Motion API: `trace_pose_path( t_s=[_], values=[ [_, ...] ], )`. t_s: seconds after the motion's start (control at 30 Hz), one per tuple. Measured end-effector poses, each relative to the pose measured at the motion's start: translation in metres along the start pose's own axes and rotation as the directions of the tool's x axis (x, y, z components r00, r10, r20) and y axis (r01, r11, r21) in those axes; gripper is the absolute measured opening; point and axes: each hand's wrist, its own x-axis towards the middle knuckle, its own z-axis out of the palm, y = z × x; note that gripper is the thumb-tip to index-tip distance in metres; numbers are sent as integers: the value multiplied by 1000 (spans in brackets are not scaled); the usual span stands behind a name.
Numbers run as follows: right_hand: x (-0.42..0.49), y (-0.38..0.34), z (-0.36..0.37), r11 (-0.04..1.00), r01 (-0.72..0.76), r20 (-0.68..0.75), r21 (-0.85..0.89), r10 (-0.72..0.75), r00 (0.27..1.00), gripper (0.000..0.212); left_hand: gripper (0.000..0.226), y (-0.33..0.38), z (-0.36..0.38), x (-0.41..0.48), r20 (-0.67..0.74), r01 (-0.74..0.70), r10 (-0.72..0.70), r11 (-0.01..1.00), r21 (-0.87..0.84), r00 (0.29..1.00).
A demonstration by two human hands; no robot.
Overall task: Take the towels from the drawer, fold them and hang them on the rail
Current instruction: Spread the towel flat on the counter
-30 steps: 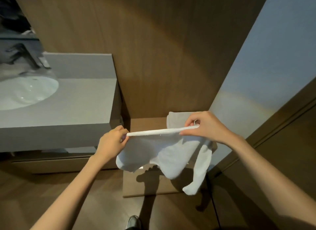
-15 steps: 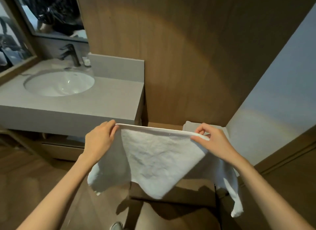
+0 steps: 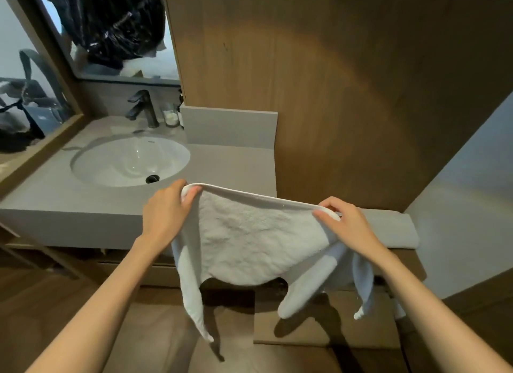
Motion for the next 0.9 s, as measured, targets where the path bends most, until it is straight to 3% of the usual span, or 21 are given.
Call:
trace_pose_path(
  t_s=[0.23, 0.4, 0.7, 0.9],
  values=[
    [56, -31, 28, 999, -13, -71, -51, 9, 997, 7, 34, -34, -1, 75, -65, -17, 19, 999, 31, 998],
    [109, -32, 45, 997, -69, -119, -35, 64, 991, 13, 33, -47, 24, 134, -35, -26, 26, 999, -18, 999],
    [232, -13, 73, 983, -142, -163, 119, 160, 973, 17, 35, -83, 105, 254, 80, 34, -42, 994, 105, 996],
    [327, 1, 77, 976, -198, -164, 93, 211, 964, 18, 32, -99, 141, 327, 142, 90, -102, 992, 90, 985]
  ],
)
